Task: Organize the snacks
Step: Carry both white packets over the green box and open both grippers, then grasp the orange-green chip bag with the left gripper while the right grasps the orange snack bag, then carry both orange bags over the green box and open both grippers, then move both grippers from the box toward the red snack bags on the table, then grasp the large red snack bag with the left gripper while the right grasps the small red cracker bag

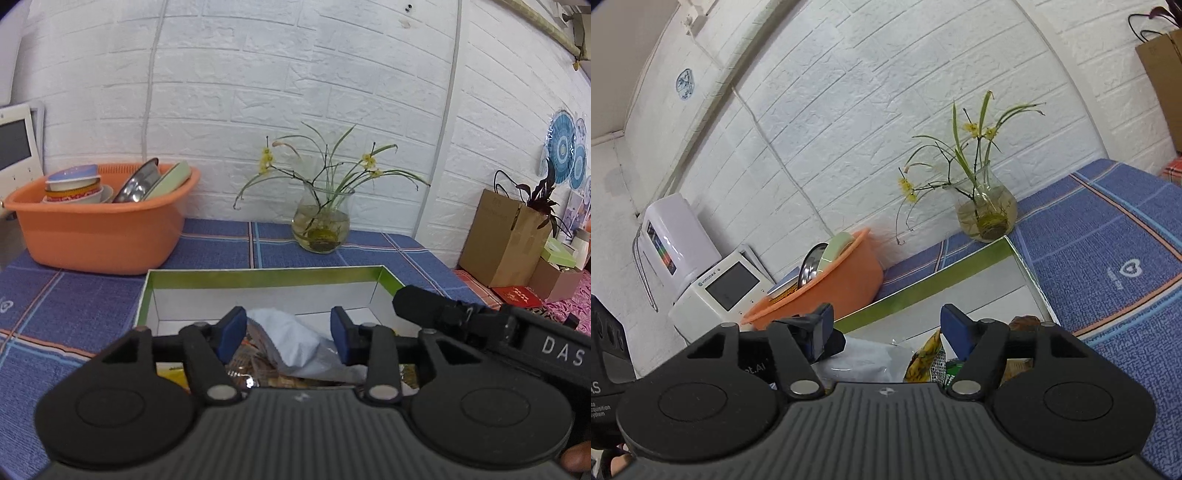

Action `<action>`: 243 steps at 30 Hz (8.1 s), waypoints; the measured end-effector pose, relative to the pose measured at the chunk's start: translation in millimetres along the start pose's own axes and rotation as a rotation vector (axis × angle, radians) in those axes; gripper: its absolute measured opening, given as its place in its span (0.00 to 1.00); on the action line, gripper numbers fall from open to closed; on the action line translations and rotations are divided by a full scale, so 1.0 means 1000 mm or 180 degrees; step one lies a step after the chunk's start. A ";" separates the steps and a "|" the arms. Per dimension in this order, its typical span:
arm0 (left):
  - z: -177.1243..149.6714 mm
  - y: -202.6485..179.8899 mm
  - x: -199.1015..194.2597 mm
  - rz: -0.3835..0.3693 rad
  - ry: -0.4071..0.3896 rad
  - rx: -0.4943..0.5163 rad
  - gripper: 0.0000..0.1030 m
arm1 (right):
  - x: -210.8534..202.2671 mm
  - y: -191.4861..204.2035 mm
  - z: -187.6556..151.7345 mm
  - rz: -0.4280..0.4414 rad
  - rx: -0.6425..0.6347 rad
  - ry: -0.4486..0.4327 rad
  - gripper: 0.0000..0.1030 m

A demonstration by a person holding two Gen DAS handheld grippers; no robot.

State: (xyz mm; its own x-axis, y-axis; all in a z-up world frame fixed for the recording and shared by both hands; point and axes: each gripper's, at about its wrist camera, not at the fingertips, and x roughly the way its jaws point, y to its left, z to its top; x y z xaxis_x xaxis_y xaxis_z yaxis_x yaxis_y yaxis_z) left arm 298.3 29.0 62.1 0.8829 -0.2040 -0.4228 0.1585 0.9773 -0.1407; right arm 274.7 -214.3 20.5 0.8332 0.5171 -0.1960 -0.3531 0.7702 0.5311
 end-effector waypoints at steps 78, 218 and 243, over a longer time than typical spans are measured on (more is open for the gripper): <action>-0.089 -0.013 -0.106 -0.0654 0.0101 0.0309 0.56 | -0.057 0.011 -0.033 0.0807 0.0132 0.0866 0.34; -0.175 -0.060 -0.147 0.0026 0.0476 0.0328 1.00 | -0.174 -0.015 -0.109 -0.0578 0.0841 0.0745 1.00; -0.173 -0.077 -0.119 -0.0180 0.0690 0.0440 1.00 | -0.127 -0.007 -0.111 0.0014 0.0469 0.0852 1.00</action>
State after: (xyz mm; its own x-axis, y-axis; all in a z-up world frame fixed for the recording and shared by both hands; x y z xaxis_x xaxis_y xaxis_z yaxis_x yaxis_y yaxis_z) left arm 104.6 -31.8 -32.1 0.7580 -0.2515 -0.6018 0.2769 0.9595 -0.0522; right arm 124.3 -243.4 -49.6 0.6831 0.6154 -0.3932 -0.2747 0.7154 0.6425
